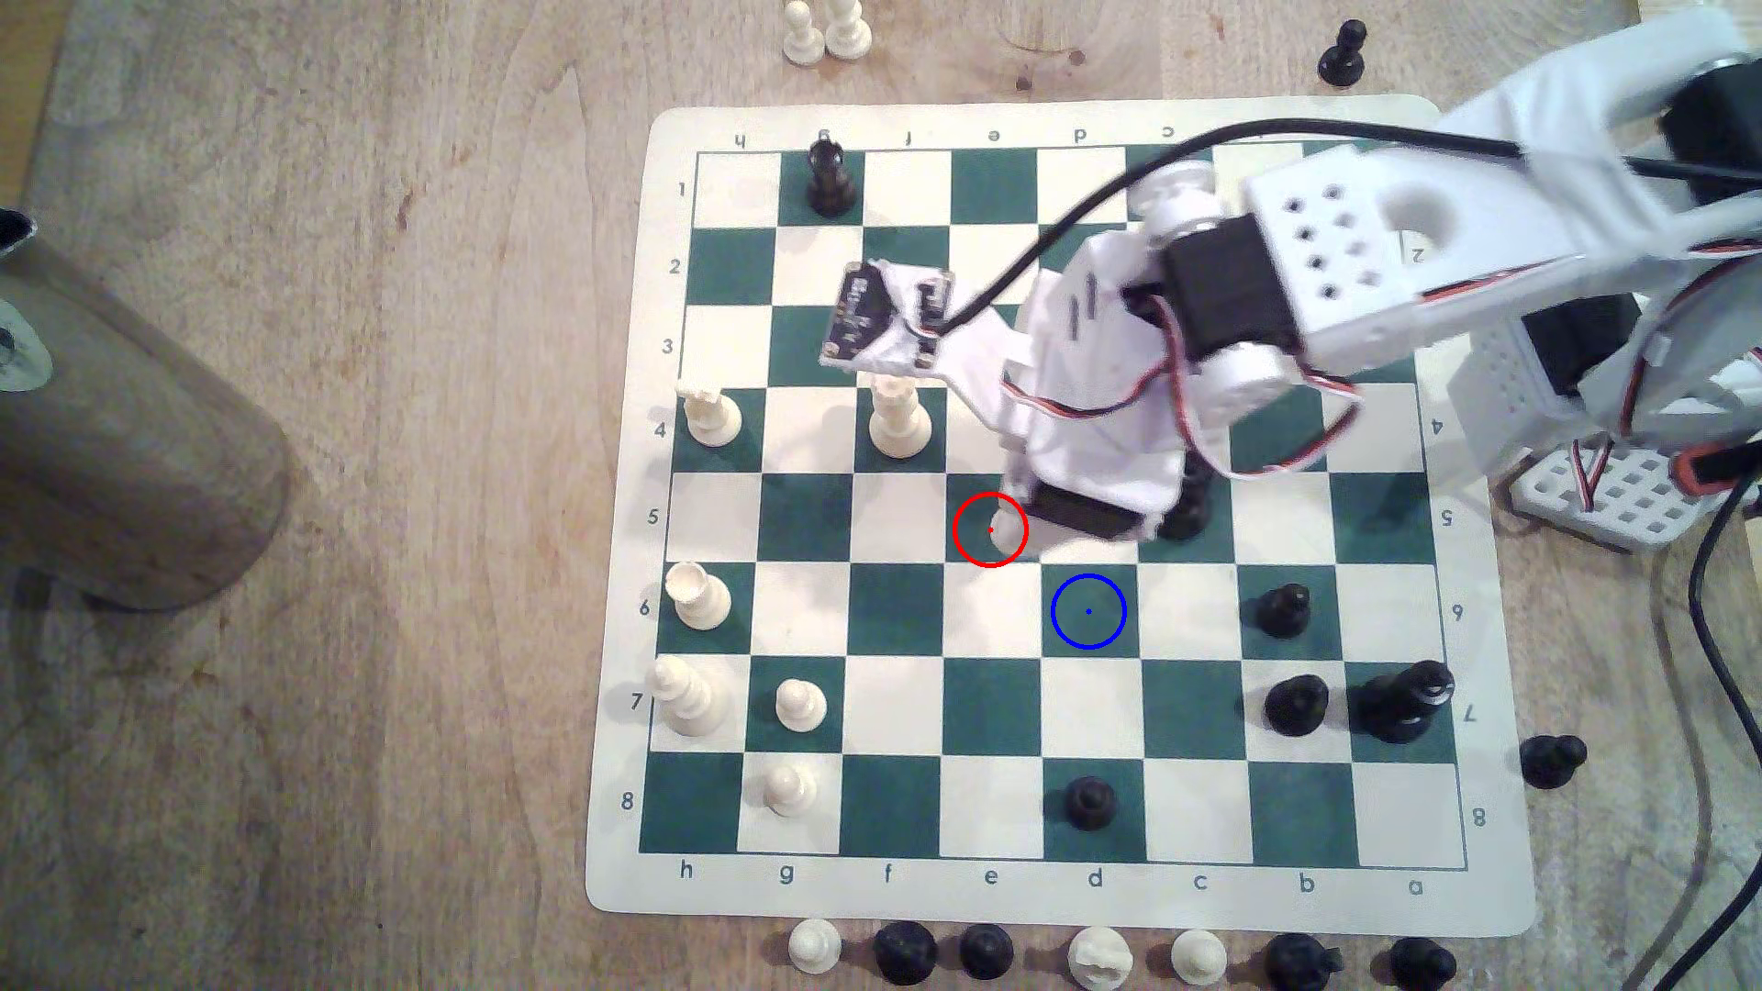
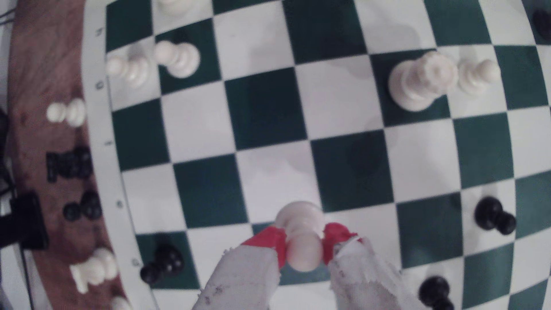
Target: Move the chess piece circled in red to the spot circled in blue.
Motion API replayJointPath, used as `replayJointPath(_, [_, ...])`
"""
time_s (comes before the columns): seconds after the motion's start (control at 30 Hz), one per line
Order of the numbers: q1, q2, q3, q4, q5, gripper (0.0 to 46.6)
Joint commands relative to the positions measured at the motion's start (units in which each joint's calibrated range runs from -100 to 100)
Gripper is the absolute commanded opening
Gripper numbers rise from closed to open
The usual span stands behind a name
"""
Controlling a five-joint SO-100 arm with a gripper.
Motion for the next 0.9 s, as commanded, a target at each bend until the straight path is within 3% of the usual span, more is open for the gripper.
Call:
replayJointPath(0.0, [-3.17,-6.11,1.94,0.46,-0.20,0.3])
replayJointPath(0.23, [-6.53,-4.50,9.29,-3.38,-0.63,0.3])
replayJointPath(0.87, [-4.65,3.99,11.37,-9.85,0.10,0.3])
